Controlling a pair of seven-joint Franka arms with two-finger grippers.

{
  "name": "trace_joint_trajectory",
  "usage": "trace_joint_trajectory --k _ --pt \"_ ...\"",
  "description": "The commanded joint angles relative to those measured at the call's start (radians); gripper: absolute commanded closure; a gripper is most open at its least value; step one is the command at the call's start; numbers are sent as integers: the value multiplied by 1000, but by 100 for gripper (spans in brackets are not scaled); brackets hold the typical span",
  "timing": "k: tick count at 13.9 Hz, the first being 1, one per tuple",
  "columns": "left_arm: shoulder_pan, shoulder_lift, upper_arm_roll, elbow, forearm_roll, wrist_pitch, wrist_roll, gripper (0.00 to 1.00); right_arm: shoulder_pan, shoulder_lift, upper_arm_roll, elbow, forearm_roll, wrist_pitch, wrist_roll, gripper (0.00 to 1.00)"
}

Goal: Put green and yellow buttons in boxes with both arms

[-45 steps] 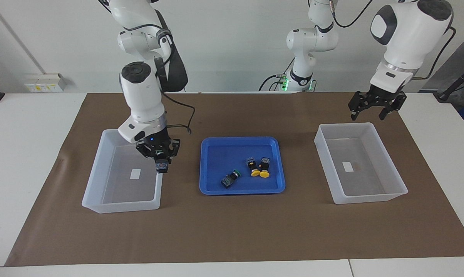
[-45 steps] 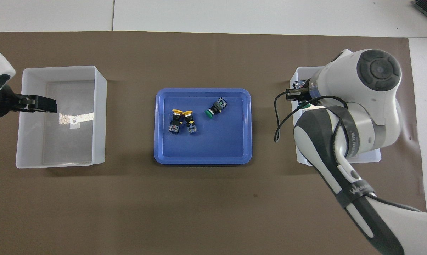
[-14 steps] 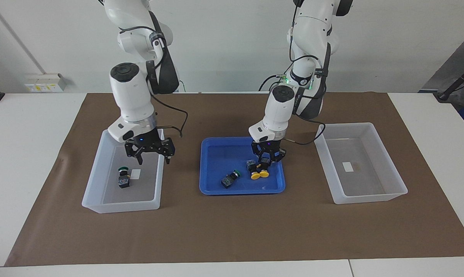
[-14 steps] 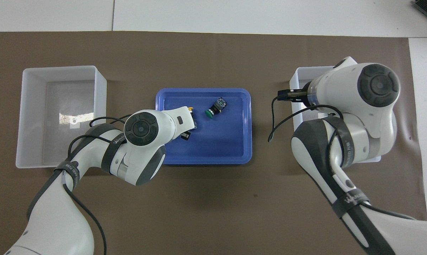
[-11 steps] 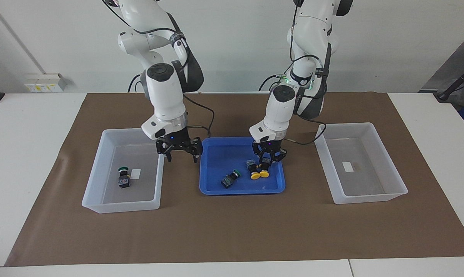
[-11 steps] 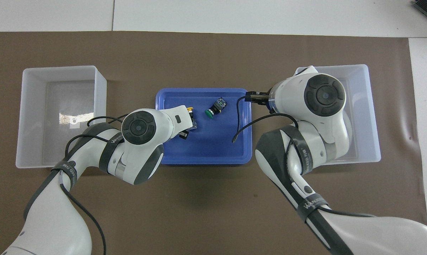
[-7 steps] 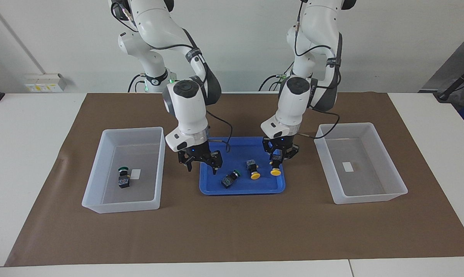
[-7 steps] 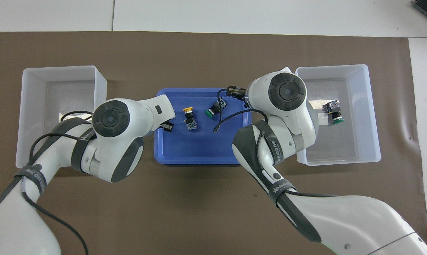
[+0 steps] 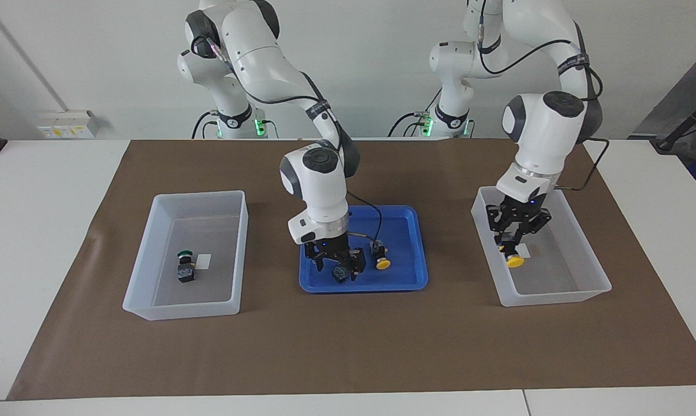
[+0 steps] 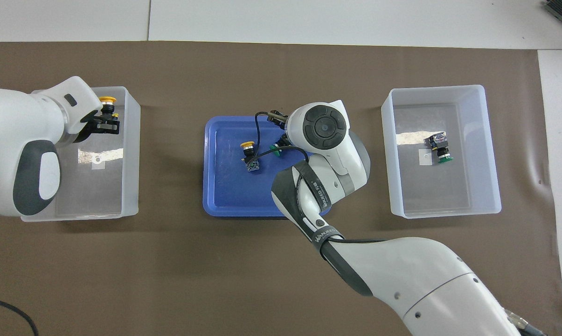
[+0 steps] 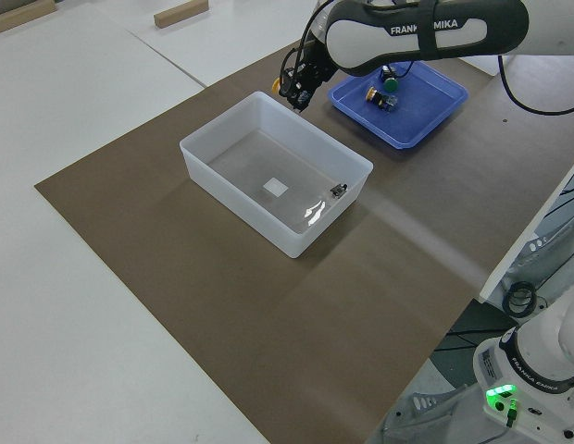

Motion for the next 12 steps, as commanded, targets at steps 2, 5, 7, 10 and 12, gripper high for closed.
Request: trace_joint_trajectory --k 2,5,7,10,12 --pt "124 59 -14 25 4 85 100 100 27 -7 5 -71 4 28 20 0" --pt "152 106 -16 56 1 90 121 100 28 -14 5 -104 4 52 16 3" --pt "168 144 -16 49 0 142 143 100 25 -14 5 -101 4 43 3 100" --pt "156 155 -16 4 0 162 145 100 21 -14 7 -81 10 38 14 100" --pt "141 215 -16 10 0 220 145 100 15 -18 8 -49 51 14 19 100"
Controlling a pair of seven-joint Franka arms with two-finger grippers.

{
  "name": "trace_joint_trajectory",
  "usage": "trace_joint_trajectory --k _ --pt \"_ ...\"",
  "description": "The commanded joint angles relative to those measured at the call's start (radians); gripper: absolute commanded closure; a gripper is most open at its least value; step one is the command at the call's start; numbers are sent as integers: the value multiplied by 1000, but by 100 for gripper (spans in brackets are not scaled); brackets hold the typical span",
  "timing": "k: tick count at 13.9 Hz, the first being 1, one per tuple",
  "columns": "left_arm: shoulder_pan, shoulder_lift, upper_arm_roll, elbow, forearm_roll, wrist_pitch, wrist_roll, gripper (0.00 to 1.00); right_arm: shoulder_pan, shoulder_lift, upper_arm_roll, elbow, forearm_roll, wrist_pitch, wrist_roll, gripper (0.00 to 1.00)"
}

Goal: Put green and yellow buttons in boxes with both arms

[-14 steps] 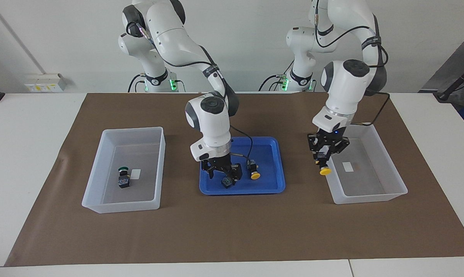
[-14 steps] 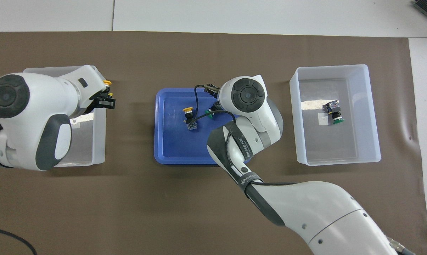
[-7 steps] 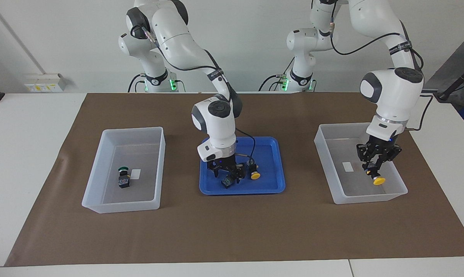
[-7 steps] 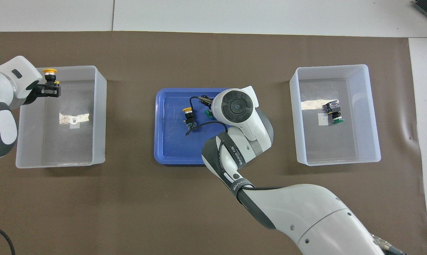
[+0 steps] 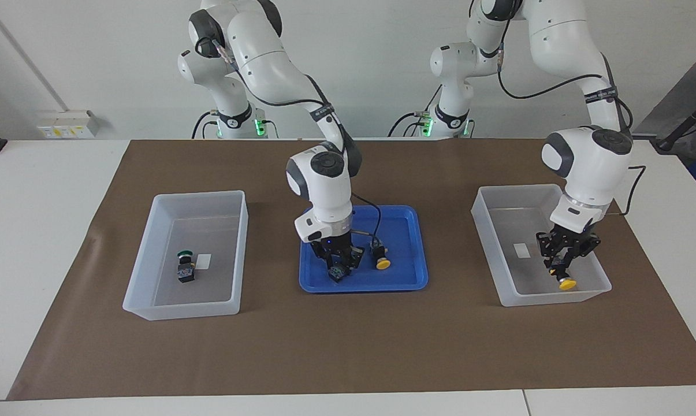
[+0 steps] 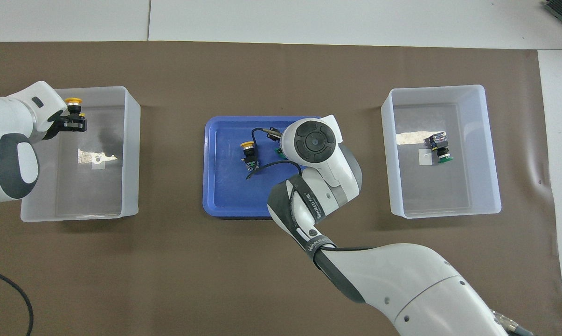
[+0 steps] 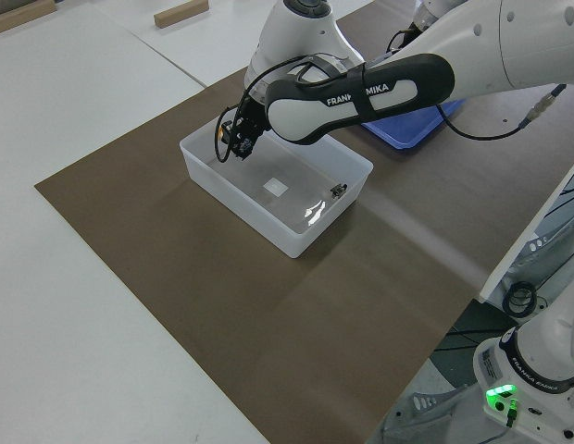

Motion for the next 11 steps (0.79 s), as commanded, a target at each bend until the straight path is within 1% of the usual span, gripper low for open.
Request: trace_joint_trajectory --k 1,2,3,4,5,6,7,8,10,11 --pt "-15 53 -1 -8 1 92 19 100 -21 -39 4 20 28 -47 10 100" --pt "-15 64 -1 -6 3 100 34 100 -43 -91 -1 18 19 -102 -7 100" --pt "-15 67 -1 -5 3 105 69 100 -76 -134 -1 17 19 -165 -68 100" --pt "-15 73 -1 -6 3 115 115 100 -108 -183 -1 14 19 -243 -184 100" --pt "-18 75 1 -9 1 124 139 88 -145 -226 -2 9 19 -304 -281 100" --pt "-23 75 -1 -5 1 125 137 53 -188 -260 -3 8 15 -363 -380 100" --pt "-24 75 1 -3 1 125 140 4 -220 -285 -3 8 12 -412 -495 100" --pt "-28 72 1 -3 1 119 140 0 -253 -303 -3 5 6 -452 -597 100" --pt "-25 50 2 -5 1 106 138 0 -320 -328 -3 -20 0 -490 -776 100" --pt "-24 34 2 -5 1 99 138 0 -354 -339 -1 -50 0 -491 -868 100"
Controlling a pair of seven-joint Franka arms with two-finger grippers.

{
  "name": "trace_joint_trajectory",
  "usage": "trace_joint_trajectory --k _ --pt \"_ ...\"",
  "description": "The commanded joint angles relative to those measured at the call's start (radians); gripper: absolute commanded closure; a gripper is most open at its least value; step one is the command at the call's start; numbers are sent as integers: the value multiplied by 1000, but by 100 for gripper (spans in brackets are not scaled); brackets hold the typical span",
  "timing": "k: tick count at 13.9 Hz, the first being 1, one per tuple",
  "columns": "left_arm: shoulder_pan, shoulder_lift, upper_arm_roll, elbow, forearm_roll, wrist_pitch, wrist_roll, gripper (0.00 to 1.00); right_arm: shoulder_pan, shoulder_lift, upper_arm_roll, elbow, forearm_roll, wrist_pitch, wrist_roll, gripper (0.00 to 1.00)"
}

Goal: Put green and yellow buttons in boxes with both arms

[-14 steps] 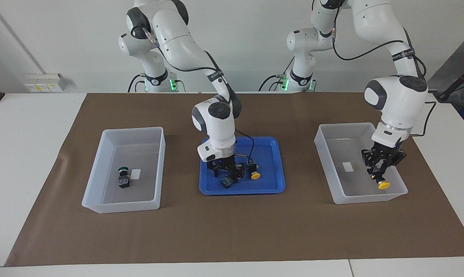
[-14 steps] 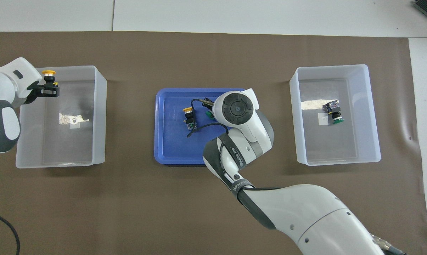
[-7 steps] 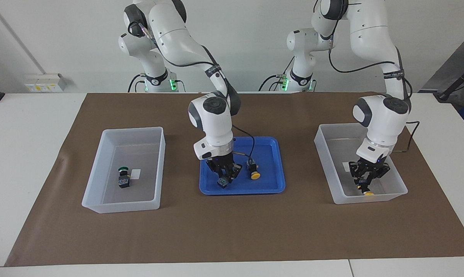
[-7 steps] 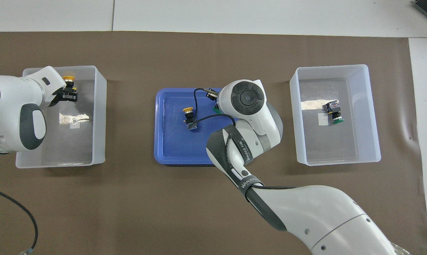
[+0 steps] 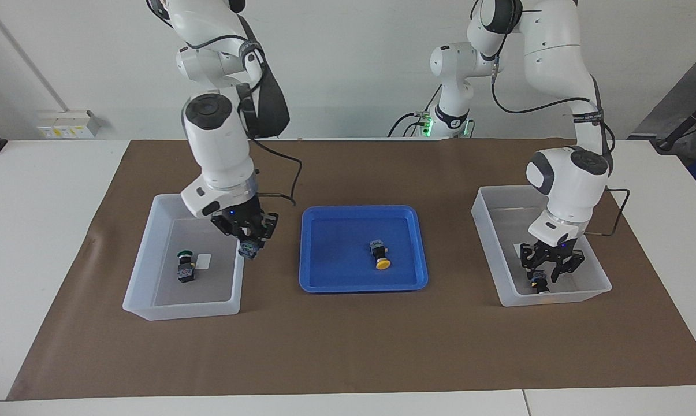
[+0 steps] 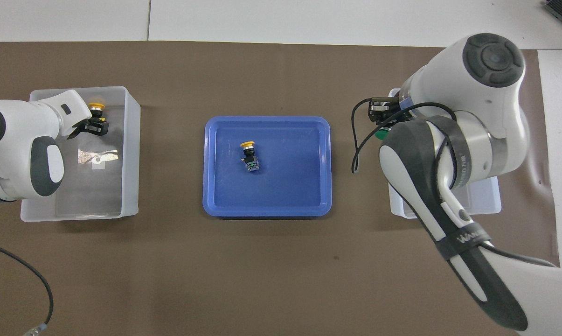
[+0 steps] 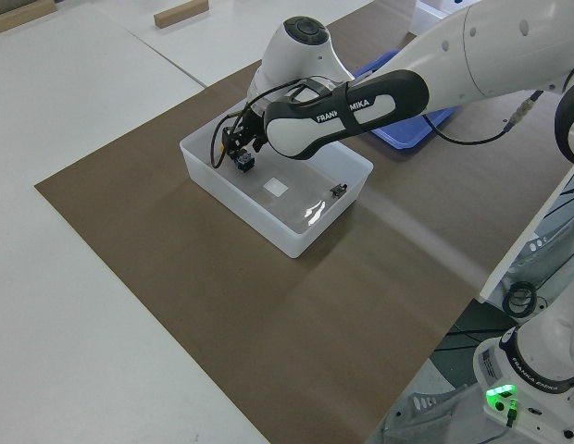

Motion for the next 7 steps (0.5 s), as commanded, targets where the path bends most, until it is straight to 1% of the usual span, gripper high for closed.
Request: trace_joint_trajectory --k 1,2,3,5,7 --pt "-9 -63 11 -8 1 -34 11 0 -90 -48 15 -122 -10 22 -237 100" --pt "-8 -89 11 -6 1 -66 11 0 -127 -66 16 -183 -7 50 -315 100" --pt "-11 -111 11 -5 1 -97 10 0 -152 -85 16 -247 4 117 -340 100" --pt "-14 -147 11 -2 1 -143 4 0 -160 -97 16 -370 7 246 -350 100" --pt "-31 -172 5 4 1 -188 -30 0 -170 -96 16 -438 10 294 -345 88"
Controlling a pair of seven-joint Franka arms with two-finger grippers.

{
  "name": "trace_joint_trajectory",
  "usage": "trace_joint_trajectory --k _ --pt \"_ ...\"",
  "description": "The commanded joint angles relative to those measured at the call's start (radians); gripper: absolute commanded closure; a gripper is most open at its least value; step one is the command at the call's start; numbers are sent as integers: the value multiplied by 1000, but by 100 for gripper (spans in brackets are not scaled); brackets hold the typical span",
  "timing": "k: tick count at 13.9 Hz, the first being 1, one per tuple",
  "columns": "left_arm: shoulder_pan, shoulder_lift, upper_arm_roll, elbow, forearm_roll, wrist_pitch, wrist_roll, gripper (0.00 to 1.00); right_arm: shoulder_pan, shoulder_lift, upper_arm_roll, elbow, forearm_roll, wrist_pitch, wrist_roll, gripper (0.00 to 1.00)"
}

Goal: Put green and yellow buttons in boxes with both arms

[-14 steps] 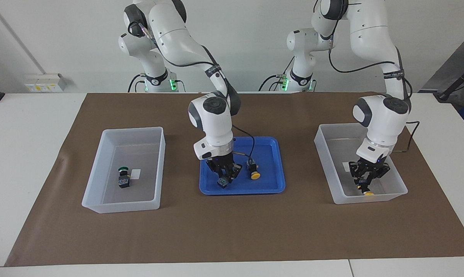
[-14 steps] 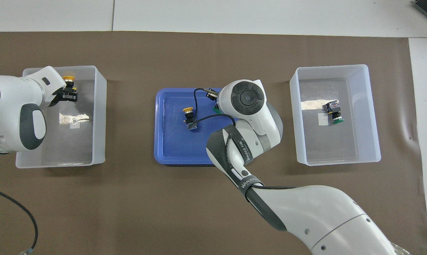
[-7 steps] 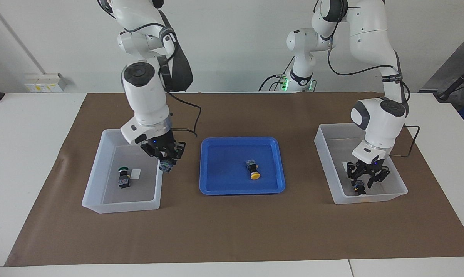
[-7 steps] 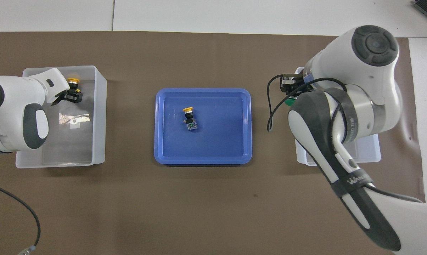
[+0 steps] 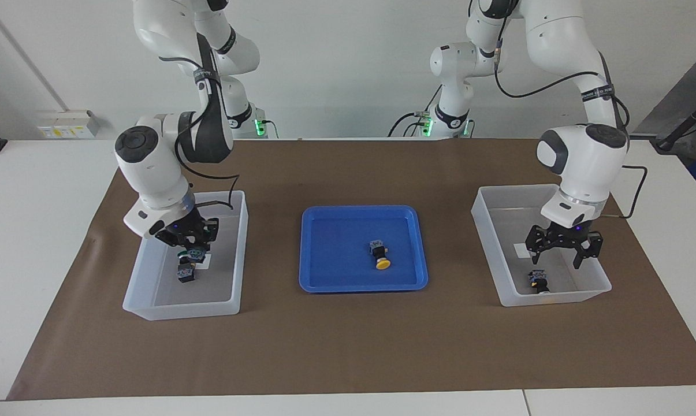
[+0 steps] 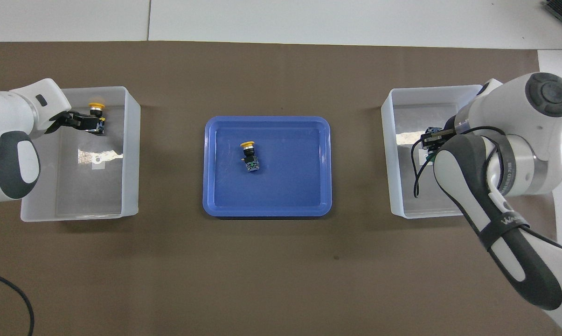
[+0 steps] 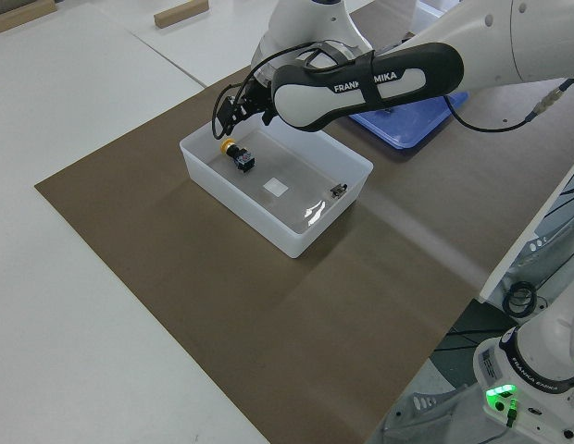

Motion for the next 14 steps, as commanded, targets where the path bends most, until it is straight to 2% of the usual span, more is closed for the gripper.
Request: trace_joint_trajectory --k 1,2,3,4,5,7,10,12,14 --pt "-60 -35 7 0 1 -63 -77 0 -12 -52 16 -152 9 97 -17 80" --pt "-89 -35 4 -4 1 -64 -122 0 -15 -52 16 -188 9 150 -23 64" --pt "-130 -36 4 -9 1 -67 -162 0 -18 -52 16 -206 9 183 -26 43" --pt "-176 -41 5 -15 1 -70 -218 0 -20 -51 16 -205 9 186 -20 11" --pt "-211 -41 4 -16 1 -69 -280 0 -20 -49 16 -199 9 186 -19 0" --pt "-314 -33 4 -30 1 -60 -399 0 -6 -60 16 -145 9 166 -1 0" --pt "-446 -13 2 -61 1 -37 -605 0 0 -87 21 -27 6 52 97 0" --pt "-524 30 2 -61 -1 0 -721 0 0 -112 19 40 -7 -11 186 0" --pt "-590 99 4 -59 1 75 -860 0 -8 -165 13 64 -12 -64 219 0"
